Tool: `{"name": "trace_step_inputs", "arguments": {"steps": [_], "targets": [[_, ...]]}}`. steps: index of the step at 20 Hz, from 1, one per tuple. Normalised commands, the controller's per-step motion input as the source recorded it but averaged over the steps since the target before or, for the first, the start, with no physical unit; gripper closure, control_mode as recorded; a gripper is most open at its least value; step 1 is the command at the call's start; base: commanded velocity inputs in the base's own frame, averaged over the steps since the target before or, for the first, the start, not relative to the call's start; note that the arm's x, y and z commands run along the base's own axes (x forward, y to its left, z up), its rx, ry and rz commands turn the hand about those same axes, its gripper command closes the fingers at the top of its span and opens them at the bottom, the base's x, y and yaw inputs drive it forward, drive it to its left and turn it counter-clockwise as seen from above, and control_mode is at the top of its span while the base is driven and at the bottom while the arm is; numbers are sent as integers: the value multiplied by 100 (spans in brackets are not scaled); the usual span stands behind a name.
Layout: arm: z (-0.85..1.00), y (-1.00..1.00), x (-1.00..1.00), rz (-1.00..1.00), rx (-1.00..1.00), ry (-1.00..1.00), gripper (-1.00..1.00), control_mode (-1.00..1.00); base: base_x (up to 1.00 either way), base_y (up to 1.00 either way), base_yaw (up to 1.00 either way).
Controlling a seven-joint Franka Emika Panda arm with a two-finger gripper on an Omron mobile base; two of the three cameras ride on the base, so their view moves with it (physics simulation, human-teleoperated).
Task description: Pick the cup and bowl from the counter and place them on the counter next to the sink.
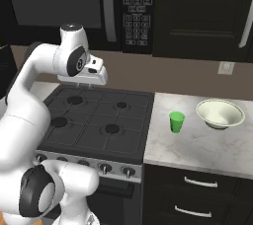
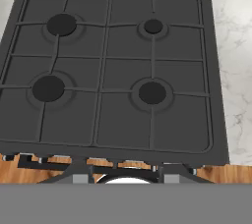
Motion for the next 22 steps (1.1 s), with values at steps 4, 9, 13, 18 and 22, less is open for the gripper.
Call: {"name": "trace_step_inputs", "arguments": {"steps": [4,9,13,18,22], "targets": [[0,0,0,0,0,0,-100,-100,0,0,0],[0,0,-9,0,0,0,-100,-100,0,0,0],[-7,-1,-43,0,-3,0,-100,-100,0,0,0],[-14,-10,-41,0,-9,0,-100,-100,0,0,0],[-6,-9,-20,0,-9,0,-100,-100,0,0,0]]}}
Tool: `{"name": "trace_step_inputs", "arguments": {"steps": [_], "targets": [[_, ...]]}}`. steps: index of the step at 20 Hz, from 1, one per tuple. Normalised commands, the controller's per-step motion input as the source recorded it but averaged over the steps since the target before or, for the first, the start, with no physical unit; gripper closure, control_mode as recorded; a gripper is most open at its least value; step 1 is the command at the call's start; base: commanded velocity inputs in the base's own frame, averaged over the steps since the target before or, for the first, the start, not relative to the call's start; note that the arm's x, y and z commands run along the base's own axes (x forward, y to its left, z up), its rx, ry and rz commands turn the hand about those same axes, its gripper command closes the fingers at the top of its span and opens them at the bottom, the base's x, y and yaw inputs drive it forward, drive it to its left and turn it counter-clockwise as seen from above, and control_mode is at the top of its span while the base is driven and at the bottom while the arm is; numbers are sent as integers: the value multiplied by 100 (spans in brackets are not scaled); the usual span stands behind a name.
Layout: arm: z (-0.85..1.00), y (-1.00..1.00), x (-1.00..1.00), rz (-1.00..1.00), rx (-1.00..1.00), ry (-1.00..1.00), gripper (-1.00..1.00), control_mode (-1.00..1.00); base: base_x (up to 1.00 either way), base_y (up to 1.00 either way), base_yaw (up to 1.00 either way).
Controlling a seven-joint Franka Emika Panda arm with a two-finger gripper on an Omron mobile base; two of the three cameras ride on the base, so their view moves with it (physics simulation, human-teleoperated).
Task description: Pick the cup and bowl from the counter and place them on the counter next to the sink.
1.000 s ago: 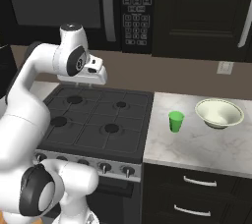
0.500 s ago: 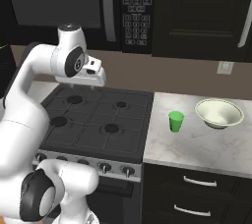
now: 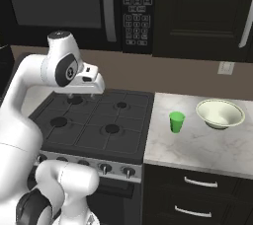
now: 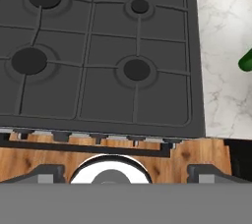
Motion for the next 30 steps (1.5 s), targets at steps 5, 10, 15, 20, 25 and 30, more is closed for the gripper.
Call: {"name": "trace_step_inputs", "arguments": {"steps": [5,10,15,20,25,30], "targets": [[-7,-22,5,0,-5,0,-100,-100,0,0,0],[-6,-43,26,0,-3,0,-100,-100,0,0,0],[-5,-49,22,-1,-1,0,-100,-100,0,0,0],[-12,-53,15,-1,-1,0,-100,-100,0,0,0],[-18,-45,6,0,0,0,-100,-100,0,0,0],[-25,-38,4,0,0,0,-100,-100,0,0,0]]}}
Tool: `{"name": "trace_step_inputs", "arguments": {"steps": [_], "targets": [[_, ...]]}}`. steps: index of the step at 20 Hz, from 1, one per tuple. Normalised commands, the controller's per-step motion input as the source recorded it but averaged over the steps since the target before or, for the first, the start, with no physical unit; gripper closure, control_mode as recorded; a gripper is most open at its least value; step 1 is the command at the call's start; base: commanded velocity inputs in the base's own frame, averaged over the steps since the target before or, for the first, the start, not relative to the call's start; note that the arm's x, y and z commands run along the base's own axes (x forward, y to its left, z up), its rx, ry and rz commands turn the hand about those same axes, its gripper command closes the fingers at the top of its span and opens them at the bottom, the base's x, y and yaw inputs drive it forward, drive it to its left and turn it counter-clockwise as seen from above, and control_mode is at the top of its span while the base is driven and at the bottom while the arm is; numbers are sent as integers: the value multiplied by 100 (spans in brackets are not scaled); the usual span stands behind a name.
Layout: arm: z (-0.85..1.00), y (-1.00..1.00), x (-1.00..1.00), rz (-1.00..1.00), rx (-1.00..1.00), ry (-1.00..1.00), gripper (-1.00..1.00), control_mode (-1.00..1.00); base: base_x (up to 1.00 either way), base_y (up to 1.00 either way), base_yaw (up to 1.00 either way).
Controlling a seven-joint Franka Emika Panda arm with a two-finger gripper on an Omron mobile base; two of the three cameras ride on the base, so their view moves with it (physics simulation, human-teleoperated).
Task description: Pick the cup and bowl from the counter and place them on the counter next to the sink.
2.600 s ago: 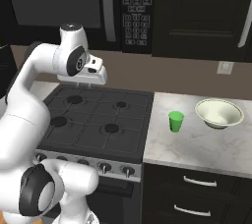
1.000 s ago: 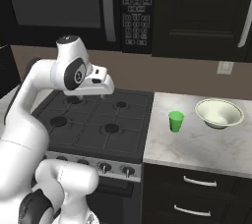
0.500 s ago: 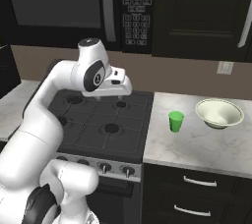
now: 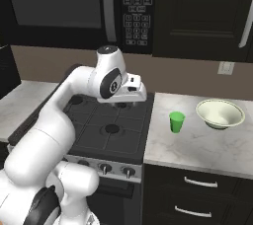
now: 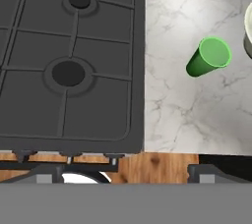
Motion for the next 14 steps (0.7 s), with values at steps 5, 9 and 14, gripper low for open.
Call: {"name": "trace_step_inputs", "arguments": {"steps": [5,9,14], "targets": [[-26,-35,7,0,0,0,-100,-100,0,0,0],[-22,-32,11,0,0,0,-100,-100,0,0,0],[-16,-30,22,0,0,0,-100,-100,0,0,0]]}}
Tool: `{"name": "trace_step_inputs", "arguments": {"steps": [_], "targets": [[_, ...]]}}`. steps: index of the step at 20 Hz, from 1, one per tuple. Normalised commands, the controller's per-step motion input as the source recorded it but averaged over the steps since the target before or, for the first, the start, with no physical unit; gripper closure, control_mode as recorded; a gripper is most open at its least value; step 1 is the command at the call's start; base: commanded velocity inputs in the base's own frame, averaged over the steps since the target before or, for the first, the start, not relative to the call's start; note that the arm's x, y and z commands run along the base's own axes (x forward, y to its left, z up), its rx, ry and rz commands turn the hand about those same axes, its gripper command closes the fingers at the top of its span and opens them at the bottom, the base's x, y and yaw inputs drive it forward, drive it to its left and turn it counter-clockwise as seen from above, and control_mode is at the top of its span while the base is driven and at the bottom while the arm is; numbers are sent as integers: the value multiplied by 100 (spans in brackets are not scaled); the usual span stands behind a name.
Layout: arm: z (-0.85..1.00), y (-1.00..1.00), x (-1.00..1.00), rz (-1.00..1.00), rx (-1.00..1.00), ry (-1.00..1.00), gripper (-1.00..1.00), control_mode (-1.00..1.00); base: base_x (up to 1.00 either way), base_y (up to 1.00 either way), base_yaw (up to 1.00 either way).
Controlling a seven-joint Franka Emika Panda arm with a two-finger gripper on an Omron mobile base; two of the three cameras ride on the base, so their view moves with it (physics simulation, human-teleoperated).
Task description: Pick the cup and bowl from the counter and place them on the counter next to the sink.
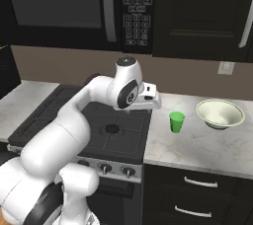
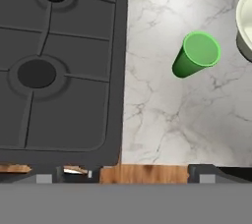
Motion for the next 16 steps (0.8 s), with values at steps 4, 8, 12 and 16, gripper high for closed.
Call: {"name": "trace_step_inputs", "arguments": {"steps": [4,8,12,16], "targets": [[-12,-31,34,0,0,0,-100,-100,0,0,0],[-13,-30,38,-1,0,0,-100,-100,0,0,0],[-11,-27,35,-1,0,0,-100,-100,0,0,0],[-10,-27,31,-1,0,0,-100,-100,0,0,0]]}}
